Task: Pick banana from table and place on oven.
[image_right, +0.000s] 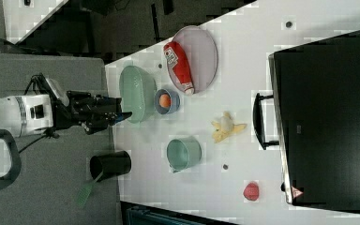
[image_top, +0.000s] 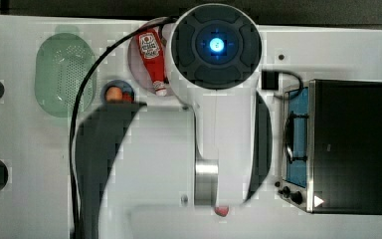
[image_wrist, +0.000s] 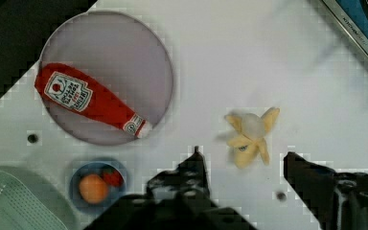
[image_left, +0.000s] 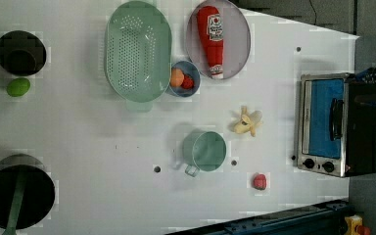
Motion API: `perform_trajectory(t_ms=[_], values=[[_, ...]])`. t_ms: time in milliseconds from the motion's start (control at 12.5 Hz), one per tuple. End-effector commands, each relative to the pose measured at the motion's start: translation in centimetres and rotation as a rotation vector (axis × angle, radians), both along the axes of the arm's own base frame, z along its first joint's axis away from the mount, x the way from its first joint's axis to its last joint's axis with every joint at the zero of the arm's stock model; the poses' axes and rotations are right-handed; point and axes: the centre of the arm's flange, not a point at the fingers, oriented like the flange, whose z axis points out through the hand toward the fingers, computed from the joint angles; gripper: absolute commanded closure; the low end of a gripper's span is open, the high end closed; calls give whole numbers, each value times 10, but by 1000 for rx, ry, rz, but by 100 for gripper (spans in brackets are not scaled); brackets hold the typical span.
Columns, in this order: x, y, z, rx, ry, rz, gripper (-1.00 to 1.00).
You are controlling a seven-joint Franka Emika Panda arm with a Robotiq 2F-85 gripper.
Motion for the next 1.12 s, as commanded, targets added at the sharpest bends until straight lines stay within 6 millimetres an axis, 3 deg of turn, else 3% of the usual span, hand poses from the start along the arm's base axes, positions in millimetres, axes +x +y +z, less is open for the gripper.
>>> perform_trajectory(t_ms=[80, 240, 400, 560, 800, 1120], values=[[-187, -21, 90, 29, -34, -122, -59], [-187, -21, 89, 29, -33, -122, -100], [-186, -20, 87, 29, -27, -122, -100], [-178, -20, 72, 28, 1, -122, -100], [-147, -19, 28, 23, 37, -121, -100], [-103, -19, -61, 17, 58, -123, -100]])
